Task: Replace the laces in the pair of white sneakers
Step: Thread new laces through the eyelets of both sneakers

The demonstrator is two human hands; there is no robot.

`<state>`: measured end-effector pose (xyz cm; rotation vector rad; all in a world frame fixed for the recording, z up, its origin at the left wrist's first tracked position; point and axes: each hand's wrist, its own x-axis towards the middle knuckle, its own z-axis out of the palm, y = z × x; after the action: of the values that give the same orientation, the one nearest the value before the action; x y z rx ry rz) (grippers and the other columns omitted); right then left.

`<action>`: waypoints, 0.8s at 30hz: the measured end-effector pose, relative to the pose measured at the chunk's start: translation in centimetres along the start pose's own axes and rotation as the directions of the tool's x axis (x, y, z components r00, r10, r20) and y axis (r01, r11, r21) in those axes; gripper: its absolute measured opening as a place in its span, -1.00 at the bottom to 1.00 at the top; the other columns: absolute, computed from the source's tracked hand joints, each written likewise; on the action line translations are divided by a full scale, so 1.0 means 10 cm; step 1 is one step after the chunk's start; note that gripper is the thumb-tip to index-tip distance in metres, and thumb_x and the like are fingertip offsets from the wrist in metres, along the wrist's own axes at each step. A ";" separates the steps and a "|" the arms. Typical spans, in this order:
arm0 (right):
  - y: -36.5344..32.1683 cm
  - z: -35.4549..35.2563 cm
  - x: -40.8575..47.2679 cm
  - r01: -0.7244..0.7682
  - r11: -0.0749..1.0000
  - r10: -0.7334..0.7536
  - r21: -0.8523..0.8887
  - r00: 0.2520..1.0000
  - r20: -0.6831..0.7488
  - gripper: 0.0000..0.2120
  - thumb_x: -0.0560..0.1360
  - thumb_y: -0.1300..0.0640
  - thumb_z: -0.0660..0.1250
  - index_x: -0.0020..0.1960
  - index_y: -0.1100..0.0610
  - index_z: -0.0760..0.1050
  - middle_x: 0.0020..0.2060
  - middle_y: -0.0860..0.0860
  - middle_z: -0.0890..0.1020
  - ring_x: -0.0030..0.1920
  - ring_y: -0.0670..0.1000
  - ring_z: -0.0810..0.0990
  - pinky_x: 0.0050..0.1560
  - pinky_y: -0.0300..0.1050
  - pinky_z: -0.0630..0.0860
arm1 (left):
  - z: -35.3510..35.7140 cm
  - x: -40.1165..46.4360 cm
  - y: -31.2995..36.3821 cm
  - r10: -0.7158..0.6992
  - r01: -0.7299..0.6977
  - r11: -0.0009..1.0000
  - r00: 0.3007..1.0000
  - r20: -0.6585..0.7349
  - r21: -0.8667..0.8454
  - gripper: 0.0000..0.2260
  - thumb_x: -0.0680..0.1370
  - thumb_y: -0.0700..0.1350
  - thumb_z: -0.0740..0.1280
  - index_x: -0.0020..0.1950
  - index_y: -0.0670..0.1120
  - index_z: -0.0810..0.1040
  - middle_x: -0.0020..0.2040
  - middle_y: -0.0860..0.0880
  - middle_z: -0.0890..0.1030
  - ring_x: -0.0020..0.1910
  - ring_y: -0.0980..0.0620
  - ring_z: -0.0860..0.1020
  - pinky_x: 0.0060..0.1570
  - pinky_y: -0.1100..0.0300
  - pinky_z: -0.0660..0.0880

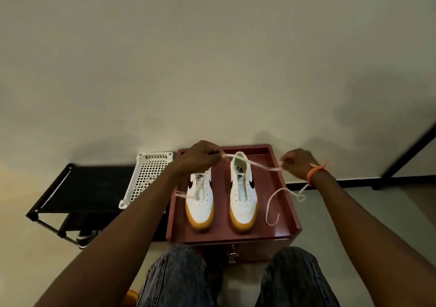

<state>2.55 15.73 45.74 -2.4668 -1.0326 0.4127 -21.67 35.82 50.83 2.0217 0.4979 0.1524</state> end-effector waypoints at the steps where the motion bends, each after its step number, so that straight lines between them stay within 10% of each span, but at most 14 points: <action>1: -0.11 0.04 -0.06 0.053 0.996 -0.058 0.075 0.996 0.066 -0.87 0.54 0.11 0.38 0.07 0.06 0.62 0.02 -0.02 0.65 0.09 -0.01 0.59 0.04 -0.23 0.47 | 0.01 -0.01 0.05 0.006 -0.006 1.000 1.000 0.001 0.026 -0.80 0.61 -0.13 0.32 -0.07 -0.23 0.64 -0.33 -0.12 0.49 -0.46 0.07 0.35 -0.44 0.22 0.28; 5: -0.80 0.07 -0.33 0.170 0.731 -0.294 0.661 0.953 0.080 -0.65 0.58 0.12 0.33 0.35 0.15 0.50 0.20 0.01 0.63 0.24 -0.08 0.57 0.24 -0.25 0.47 | 0.15 -0.01 0.26 0.039 -0.040 0.999 0.997 0.063 0.022 -0.79 0.62 -0.12 0.31 -0.16 -0.17 0.61 -0.47 0.10 0.44 -0.50 0.12 0.35 -0.46 0.24 0.31; 9: -1.10 0.01 -0.41 0.342 0.734 -0.423 0.587 0.906 0.001 -0.81 0.57 0.17 0.35 0.14 0.18 0.64 -0.09 0.14 0.72 -0.08 0.01 0.69 0.05 -0.14 0.60 | 0.09 0.04 0.41 0.054 -0.056 0.997 0.998 0.039 0.052 -0.75 0.62 -0.14 0.30 -0.23 -0.14 0.60 -0.51 0.11 0.46 -0.50 0.09 0.39 -0.45 0.23 0.36; 15: -0.62 0.04 -0.20 0.151 0.912 -0.107 0.380 0.985 -0.135 -0.92 0.52 0.19 0.41 -0.05 0.16 0.68 -0.43 0.04 0.62 -0.50 -0.14 0.54 -0.37 -0.36 0.49 | -0.18 0.04 0.22 -0.034 0.025 0.984 0.998 0.047 0.176 -0.80 0.58 -0.12 0.38 -0.08 -0.26 0.67 -0.35 -0.06 0.59 -0.44 0.00 0.45 -0.50 0.28 0.40; 24: 0.35 0.59 0.23 -0.276 0.927 0.335 0.253 0.914 -0.230 -0.89 0.47 0.27 0.38 -0.12 0.20 0.69 -0.22 0.23 0.69 -0.18 0.26 0.68 -0.08 0.19 0.65 | -0.15 0.17 -0.28 -0.166 0.182 0.888 0.983 -0.076 0.421 -0.85 0.56 -0.18 0.35 -0.14 -0.16 0.69 -0.31 -0.04 0.66 -0.49 0.14 0.56 -0.44 0.26 0.46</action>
<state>3.69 16.83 38.70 -2.4035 -0.4623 0.2564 -21.34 38.90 48.95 2.3896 0.7896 -0.0344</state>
